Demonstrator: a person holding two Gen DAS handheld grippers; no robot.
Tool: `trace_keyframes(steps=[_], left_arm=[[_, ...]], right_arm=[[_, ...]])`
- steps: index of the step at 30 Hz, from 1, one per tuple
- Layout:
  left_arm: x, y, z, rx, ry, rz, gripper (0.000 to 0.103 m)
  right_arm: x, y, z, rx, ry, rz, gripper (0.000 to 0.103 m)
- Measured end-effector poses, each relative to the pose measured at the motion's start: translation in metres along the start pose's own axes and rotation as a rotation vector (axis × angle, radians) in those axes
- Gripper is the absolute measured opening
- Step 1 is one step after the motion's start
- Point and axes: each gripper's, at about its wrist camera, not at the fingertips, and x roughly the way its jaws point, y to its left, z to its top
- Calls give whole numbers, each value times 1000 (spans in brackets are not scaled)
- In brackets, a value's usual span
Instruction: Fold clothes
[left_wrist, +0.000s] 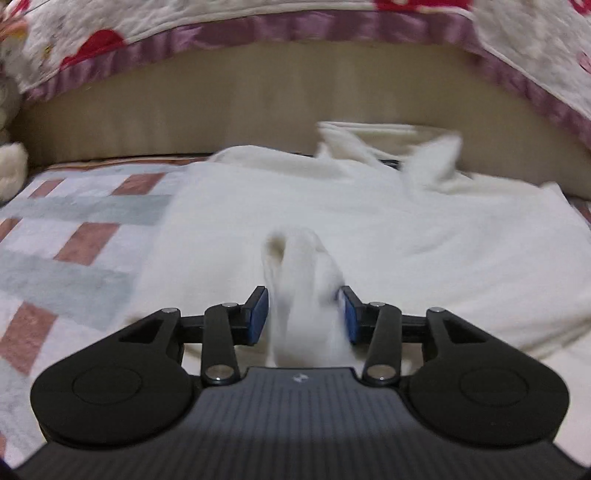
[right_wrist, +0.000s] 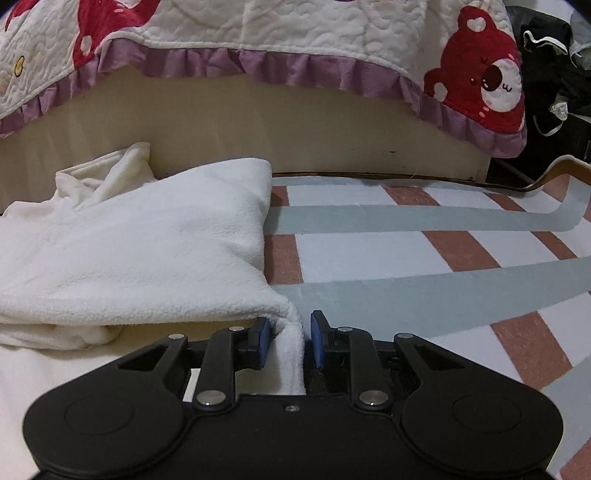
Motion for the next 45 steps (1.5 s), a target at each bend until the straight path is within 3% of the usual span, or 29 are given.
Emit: trace_keyframes(steps=[3,5,7,9,14,20,23,28,31,34,39,42,45], left_arm=[[-3,14,11,10,56,-23,44],[-15,19,17,36,85,-15,51],[-32,26,22,28,99,-40,53],[-51,37,27,-5,101,-70,55],[-97,63,25,28,113,-61,58],[-150,78,-1,61,176,-275,59],[-176,75,-16,166,172,-312,64],[-204,74,-36,343,211,-236,68],[-217,87,-41,337,257,-241,68],[-230,102,-45,306,281,-199,74],[-240,119,-52,279,266,-128,74],[-247,124,-55,255,251,-155,74],[-262,120,-58,283,177,-266,74]], right_arm=[[2,-6,2,26,25,8,33],[2,-10,6,37,69,17,45],[-4,-16,13,66,129,42,48],[-23,-24,19,115,132,70,52],[-92,-32,25,139,4,308,53],[-135,-11,22,124,100,569,54],[-152,16,23,29,141,649,54],[-173,68,34,-140,154,736,54],[-182,109,41,-251,196,836,55],[-195,154,39,-378,171,845,55],[-207,244,13,-646,335,1016,55],[-212,283,-16,-841,448,1072,55],[-220,299,-39,-963,492,1080,55]])
